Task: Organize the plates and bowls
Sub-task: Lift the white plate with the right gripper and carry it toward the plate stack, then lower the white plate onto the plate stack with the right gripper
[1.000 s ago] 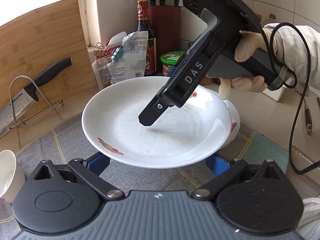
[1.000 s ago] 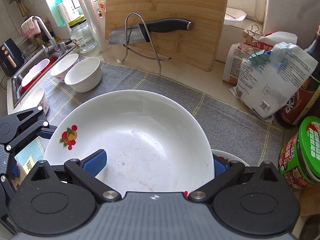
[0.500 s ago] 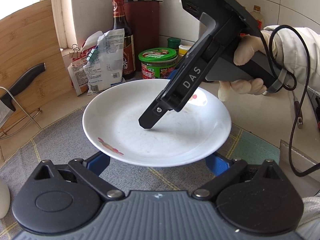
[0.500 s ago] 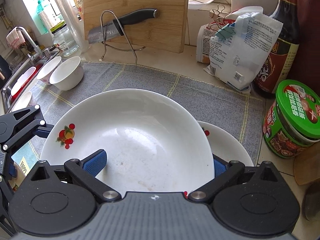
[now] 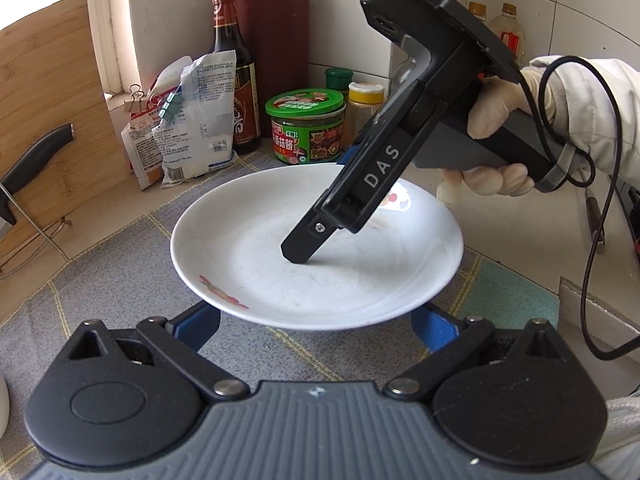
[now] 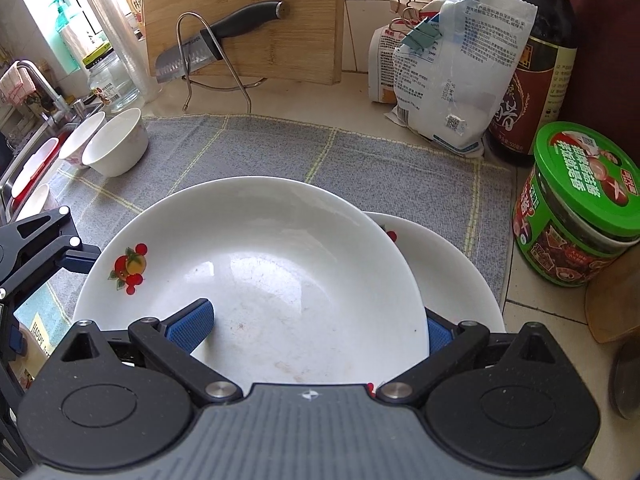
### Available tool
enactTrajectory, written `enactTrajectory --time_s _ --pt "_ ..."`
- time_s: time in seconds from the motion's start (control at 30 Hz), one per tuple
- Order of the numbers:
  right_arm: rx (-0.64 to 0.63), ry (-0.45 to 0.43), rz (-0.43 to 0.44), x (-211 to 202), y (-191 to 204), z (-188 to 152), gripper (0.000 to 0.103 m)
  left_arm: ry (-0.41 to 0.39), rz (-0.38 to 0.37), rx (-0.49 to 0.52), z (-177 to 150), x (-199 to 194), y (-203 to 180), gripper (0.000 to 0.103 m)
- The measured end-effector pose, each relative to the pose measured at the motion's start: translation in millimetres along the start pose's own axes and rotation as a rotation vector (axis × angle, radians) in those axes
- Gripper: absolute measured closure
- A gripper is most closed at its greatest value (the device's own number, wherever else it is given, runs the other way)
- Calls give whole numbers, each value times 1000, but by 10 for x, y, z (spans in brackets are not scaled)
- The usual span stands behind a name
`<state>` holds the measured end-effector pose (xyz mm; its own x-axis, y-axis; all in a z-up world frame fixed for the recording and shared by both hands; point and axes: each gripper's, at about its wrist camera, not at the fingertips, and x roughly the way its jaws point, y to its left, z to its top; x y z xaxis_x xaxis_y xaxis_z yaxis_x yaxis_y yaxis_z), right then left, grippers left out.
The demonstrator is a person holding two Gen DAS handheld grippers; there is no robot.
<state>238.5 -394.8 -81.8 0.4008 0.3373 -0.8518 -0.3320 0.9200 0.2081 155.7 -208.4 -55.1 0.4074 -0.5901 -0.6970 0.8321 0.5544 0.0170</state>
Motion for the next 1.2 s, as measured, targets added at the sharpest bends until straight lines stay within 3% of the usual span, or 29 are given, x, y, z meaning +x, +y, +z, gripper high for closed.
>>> enactTrajectory --time_s 1.2 --pt "75 27 -43 32 -170 -154 0 36 -5 62 61 131 -52 2"
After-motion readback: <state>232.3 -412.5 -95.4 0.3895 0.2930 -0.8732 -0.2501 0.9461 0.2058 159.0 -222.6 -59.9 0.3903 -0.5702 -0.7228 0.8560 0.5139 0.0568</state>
